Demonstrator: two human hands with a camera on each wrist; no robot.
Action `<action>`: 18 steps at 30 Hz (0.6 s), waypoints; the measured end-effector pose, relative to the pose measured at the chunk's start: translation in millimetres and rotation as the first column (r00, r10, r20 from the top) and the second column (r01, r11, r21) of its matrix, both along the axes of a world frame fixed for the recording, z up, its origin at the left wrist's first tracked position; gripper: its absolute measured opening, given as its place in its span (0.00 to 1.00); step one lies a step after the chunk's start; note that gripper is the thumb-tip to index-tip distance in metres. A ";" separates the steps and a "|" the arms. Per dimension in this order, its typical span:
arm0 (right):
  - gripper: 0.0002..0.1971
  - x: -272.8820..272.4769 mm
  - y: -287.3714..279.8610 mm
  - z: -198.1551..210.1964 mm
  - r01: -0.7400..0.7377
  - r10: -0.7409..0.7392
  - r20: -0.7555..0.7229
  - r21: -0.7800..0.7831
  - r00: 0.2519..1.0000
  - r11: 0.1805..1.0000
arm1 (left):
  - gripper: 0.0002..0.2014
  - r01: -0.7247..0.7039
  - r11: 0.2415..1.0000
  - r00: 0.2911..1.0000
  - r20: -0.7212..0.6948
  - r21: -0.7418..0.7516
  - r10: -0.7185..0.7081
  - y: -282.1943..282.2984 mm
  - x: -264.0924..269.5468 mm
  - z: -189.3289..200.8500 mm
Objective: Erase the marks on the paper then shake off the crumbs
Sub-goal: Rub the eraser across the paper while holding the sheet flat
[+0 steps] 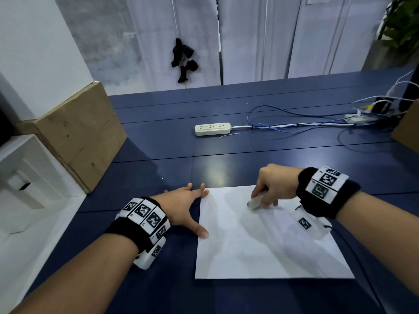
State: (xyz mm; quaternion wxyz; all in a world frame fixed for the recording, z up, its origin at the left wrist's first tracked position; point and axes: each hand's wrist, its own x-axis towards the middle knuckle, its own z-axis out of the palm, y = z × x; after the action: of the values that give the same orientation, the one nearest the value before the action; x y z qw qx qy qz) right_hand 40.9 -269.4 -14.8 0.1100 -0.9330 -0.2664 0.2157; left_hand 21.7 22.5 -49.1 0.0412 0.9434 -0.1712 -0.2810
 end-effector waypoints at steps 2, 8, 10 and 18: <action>0.09 14.7 -0.4 -1.3 0.056 -0.058 0.077 0.024 0.995 0.998 | 0.73 0.000 1.000 1.000 -0.002 -0.006 0.000 0.5 -0.2 -0.6; 0.11 -12.1 -3.0 -1.6 -0.007 0.007 -0.006 0.067 1.000 0.998 | 0.71 -0.002 1.000 1.000 -0.002 -0.002 0.002 0.6 -0.5 -0.2; 0.12 -10.8 -2.1 -0.4 -0.019 0.021 -0.047 0.043 0.999 0.999 | 0.70 -0.001 1.000 1.000 0.000 0.005 0.001 -0.3 -1.5 0.7; 0.14 5.4 -7.3 -7.2 0.029 -0.033 0.133 0.031 0.991 0.999 | 0.67 -0.002 1.000 1.000 0.010 0.001 0.002 -3.8 -4.2 5.0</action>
State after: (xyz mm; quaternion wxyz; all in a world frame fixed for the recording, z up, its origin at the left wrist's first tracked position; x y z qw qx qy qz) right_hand 46.3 -276.7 -22.0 0.1088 -0.9476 -0.2618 0.1472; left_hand 17.5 18.7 -44.1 0.0403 0.9450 -0.1702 -0.2763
